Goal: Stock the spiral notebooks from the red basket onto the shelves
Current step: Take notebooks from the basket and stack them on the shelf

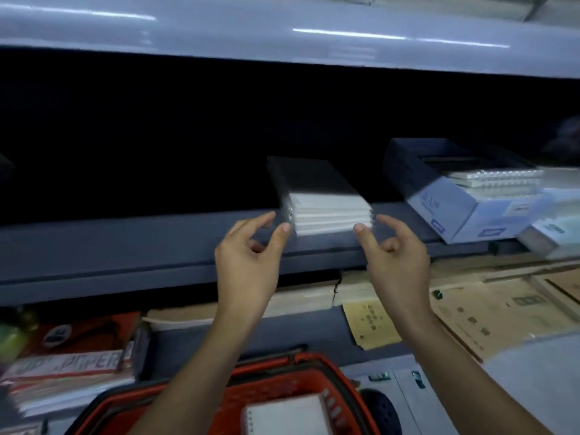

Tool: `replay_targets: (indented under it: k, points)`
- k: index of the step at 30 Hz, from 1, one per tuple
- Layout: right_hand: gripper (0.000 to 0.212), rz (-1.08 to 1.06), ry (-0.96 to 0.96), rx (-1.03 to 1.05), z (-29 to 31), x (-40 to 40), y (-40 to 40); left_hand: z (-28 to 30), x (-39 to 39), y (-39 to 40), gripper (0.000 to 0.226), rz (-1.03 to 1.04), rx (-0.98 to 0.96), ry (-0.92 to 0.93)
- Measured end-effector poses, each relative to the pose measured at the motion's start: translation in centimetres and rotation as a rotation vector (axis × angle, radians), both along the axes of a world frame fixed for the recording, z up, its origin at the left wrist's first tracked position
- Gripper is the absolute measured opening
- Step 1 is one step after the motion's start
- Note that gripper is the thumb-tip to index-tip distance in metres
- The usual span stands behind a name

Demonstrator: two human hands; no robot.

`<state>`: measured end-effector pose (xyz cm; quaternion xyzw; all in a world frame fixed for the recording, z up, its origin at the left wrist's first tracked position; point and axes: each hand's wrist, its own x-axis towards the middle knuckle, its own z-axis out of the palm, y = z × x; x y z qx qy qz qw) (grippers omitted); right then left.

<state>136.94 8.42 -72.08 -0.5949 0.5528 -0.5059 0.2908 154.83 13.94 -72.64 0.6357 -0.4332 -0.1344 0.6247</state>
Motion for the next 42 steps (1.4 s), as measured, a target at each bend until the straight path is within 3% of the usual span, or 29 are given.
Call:
replay_targets:
  k: [6, 9, 12, 16, 20, 23, 26, 32, 35, 38, 42]
  points:
    - [0.011, 0.168, 0.136, 0.176, -6.0, -2.1, 8.4, -8.7, -1.3, 8.1, 0.013, 0.017, 0.155, 0.175]
    - [0.015, 0.246, 0.361, 0.349, -12.1, -2.7, 12.2, -14.6, -3.1, 13.4, 0.021, 0.027, 0.334, 0.219]
    - [0.025, 0.318, 0.543, 0.576, -16.8, -3.0, 14.1, -19.4, -4.5, 17.3, 0.015, 0.064, 0.52, 0.141]
    - [0.031, 0.437, 0.643, 0.803, -19.0, -3.3, 15.5, -22.1, -5.3, 20.0, 0.018, 0.043, 0.686, 0.049]
    - [0.018, 0.417, 0.595, 0.84, -19.0, -2.8, 16.3, -22.2, -5.8, 21.3, 0.024, -0.05, 0.751, 0.107]
    - [0.029, 0.367, 0.599, 0.858, -18.8, -2.5, 16.7, -21.9, -5.7, 21.8, 0.032, -0.055, 0.744, 0.175]
    - [0.02, 0.328, 0.566, 0.886, -19.0, -2.4, 16.9, -21.8, -5.5, 22.1, 0.035, -0.049, 0.75, 0.266]
    - [0.011, 0.244, 0.288, 0.965, -18.2, -3.0, 17.3, -20.1, -5.5, 22.8, 0.043, -0.14, 0.735, 0.637]
    - [0.003, 0.197, 0.161, 0.998, -17.6, -2.9, 18.2, -19.2, -5.3, 23.2, 0.063, -0.245, 0.698, 0.718]
    - [0.012, 0.222, 0.032, 1.022, -15.8, -2.9, 19.1, -18.2, -4.3, 23.6, 0.073, -0.273, 0.609, 0.814]
    - [0.023, 0.368, -0.219, 1.028, -11.3, -3.5, 18.8, -15.0, -2.8, 24.0, 0.064, -0.328, 0.43, 1.024]
